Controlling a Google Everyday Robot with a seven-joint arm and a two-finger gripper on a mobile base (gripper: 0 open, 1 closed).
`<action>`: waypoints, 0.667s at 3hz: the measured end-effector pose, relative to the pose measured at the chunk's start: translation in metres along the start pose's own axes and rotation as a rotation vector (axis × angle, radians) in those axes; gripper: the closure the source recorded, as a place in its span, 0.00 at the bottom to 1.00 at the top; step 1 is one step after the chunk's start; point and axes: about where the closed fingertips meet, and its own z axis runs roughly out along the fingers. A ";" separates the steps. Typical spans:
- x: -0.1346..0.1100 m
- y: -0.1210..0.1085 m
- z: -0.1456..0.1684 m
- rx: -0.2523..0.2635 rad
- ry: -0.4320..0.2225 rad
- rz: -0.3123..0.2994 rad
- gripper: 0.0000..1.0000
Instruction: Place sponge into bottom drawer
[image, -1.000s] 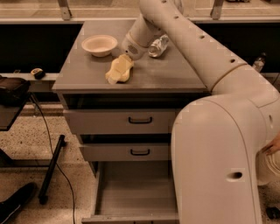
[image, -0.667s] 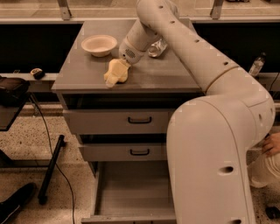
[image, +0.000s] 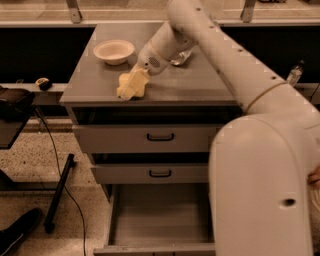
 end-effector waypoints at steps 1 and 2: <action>0.012 0.044 -0.062 0.030 -0.141 -0.120 0.96; 0.031 0.090 -0.101 0.101 -0.181 -0.221 1.00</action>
Offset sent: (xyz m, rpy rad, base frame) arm -0.1652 -0.1703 0.0606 0.1601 -0.3568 0.0530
